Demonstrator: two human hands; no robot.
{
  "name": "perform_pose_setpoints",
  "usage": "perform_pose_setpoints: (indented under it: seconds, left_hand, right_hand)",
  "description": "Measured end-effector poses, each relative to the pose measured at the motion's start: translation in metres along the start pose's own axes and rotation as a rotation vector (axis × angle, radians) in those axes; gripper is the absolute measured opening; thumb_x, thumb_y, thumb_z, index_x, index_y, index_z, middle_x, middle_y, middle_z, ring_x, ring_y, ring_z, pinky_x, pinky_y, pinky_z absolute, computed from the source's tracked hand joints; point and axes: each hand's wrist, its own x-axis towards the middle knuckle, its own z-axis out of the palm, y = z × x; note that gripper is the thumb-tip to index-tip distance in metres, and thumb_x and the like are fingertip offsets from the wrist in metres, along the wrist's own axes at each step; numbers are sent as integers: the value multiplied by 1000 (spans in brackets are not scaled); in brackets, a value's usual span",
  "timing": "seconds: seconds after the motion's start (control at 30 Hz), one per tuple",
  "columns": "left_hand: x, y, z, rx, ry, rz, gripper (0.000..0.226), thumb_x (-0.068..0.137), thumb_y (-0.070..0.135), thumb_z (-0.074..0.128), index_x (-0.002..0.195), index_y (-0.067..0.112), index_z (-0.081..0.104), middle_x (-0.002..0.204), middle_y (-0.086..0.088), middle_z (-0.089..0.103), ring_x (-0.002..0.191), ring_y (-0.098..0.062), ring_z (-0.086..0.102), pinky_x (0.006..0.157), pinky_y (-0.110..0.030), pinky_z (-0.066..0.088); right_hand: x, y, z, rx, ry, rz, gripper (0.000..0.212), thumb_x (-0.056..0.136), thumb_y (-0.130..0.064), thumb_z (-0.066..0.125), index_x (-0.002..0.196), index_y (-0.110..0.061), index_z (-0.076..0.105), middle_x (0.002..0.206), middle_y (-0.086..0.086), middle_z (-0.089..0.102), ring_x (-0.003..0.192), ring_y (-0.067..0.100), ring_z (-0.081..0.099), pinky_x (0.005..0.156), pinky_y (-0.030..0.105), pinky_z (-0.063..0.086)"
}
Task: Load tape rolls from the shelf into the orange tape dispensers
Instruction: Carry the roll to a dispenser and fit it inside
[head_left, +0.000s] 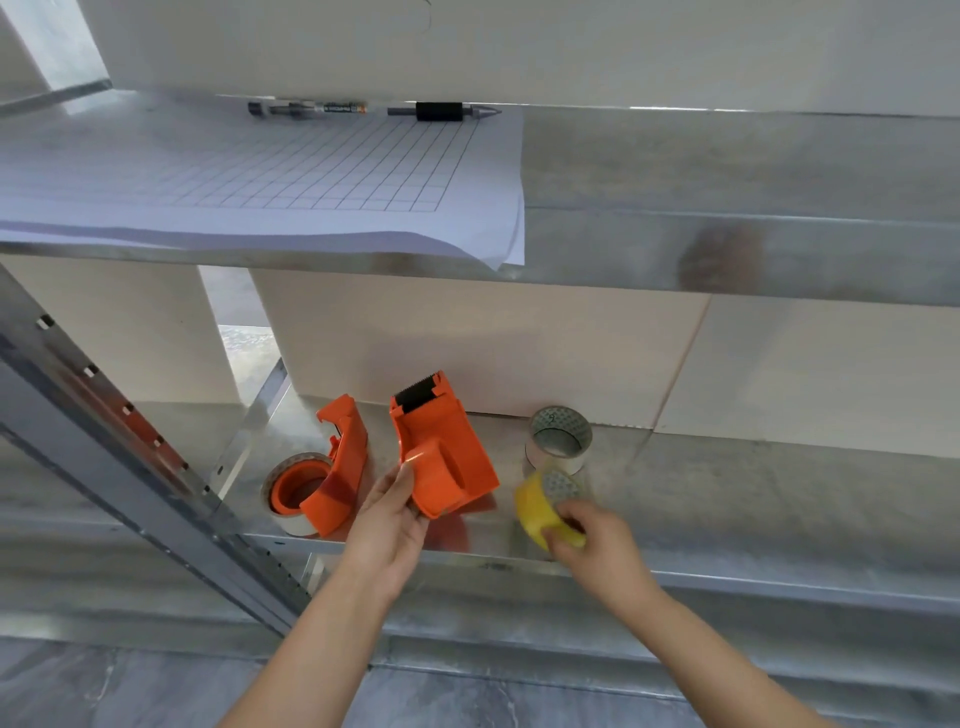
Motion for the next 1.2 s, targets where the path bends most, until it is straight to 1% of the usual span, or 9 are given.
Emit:
perform_pose_setpoints:
  seconds: [0.13,0.23,0.33,0.43,0.67,0.8,0.93,1.1,1.2]
  left_hand:
    - [-17,3,7,214,10,148,14,98,17,43,99,15,57,94,-3,72,79,-14,71,65,-26,55]
    - [-32,2,12,409,-38,283,14,95,22,47,101,18,59,82,4,77,73,-11,73,57,-19,56]
    - [-48,1,16,510,-80,390,22,85,35,52,101,25,64,91,7,74,90,-11,68,79,-24,51]
    - [-63,-2,20,563,-130,444,21,89,38,54,104,26,63,97,10,71,95,-9,64,88,-30,48]
    - [-79,-3,31,539,-168,432,27,87,37,46,107,24,59,94,9,71,93,-8,64,84,-28,47]
    - [-84,-5,33,467,-182,379,35,81,46,51,107,23,59,98,5,72,97,-12,65,83,-25,49]
    - [-88,-7,36,492,-243,340,34,82,22,65,112,14,51,93,3,76,85,-10,71,71,-17,54]
    - [-87,4,32,591,-246,397,33,83,21,66,112,16,50,92,10,74,86,-5,70,71,-19,55]
    - [-90,6,31,659,-304,389,34,82,22,61,114,18,51,94,9,72,84,-7,67,69,-24,55]
  right_hand:
    - [-8,-24,-12,788,31,162,18,84,-2,63,78,-19,66,69,-9,73,68,2,65,63,8,48]
    - [-19,-46,-20,1036,-70,109,12,74,-12,66,86,-14,68,79,-4,75,77,5,68,69,14,52]
    - [-29,-64,-21,966,-122,30,20,70,-14,67,89,-11,68,81,-2,76,78,6,68,71,16,53]
    - [-31,-78,-17,890,-107,-29,19,78,8,63,88,-7,66,82,2,73,74,2,66,68,15,52]
    - [-27,-98,-8,873,-73,-83,33,74,13,67,92,-12,57,89,5,60,80,4,60,71,15,51]
    - [-27,-105,-1,711,32,-131,60,63,-7,79,110,-29,51,91,-9,55,76,-5,56,69,13,48]
    - [-29,-112,4,622,-61,-207,71,64,-6,77,118,-40,45,111,-8,51,85,-7,62,68,8,48]
    - [-29,-111,-17,453,-138,-285,63,67,-16,62,119,-48,45,113,6,47,94,11,54,81,13,44]
    - [-23,-113,-27,345,-2,-358,36,69,-35,64,105,-37,61,104,-4,47,92,-4,48,80,6,37]
